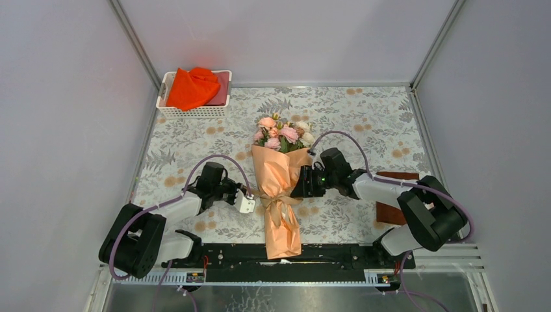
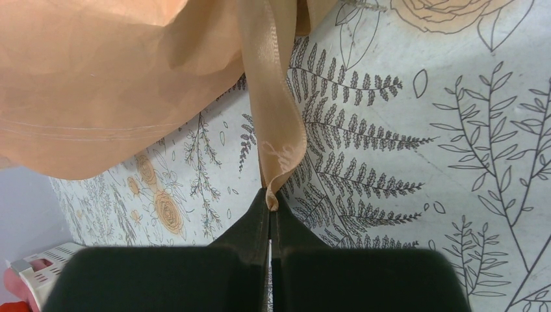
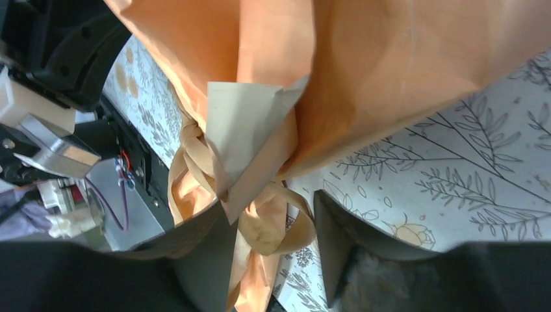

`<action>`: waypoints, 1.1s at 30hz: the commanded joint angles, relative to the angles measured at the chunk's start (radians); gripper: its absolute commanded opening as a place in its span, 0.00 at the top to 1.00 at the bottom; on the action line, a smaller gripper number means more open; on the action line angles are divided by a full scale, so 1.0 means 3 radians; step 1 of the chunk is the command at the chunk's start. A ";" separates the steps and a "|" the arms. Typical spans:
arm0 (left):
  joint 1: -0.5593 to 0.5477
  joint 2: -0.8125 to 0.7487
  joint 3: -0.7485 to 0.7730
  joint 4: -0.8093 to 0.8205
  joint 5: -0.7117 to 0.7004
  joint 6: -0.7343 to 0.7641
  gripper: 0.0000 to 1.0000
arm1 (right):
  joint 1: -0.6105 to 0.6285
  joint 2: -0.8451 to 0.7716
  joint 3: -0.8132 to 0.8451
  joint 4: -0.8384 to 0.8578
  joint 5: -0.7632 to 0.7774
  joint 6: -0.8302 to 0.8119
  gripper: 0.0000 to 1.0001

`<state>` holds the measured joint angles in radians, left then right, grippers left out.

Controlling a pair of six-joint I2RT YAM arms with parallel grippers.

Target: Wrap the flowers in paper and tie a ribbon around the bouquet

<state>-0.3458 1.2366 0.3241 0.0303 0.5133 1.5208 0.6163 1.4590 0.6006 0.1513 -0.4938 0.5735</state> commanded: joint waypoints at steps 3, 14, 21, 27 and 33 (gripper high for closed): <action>0.0018 -0.0024 -0.0009 0.0015 0.0039 0.0037 1.00 | 0.0015 0.0131 0.0038 0.0194 -0.0431 0.0079 0.78; 0.0132 -0.0026 -0.0077 -0.0081 -0.0162 0.0232 1.00 | -0.0061 0.0026 -0.0058 -0.0481 0.0004 -0.0267 1.00; 0.0246 -0.0055 -0.0097 -0.0185 -0.0164 0.0323 1.00 | -0.0138 0.0080 -0.0162 -0.0684 0.0128 -0.0332 1.00; 0.0262 -0.0106 -0.0142 -0.0206 -0.0194 0.0337 1.00 | -0.0197 0.0014 -0.0152 -0.0858 0.0217 -0.0438 1.00; 0.0181 -0.0384 -0.0105 -0.0512 0.0070 0.0345 1.00 | -0.0213 -0.0161 0.0006 -0.0844 -0.0008 -0.0528 0.94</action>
<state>-0.2935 1.1793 0.2947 -0.0204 0.5266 1.6104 0.5674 1.4624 0.5728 0.0006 -0.5087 0.4786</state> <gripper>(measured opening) 0.007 0.011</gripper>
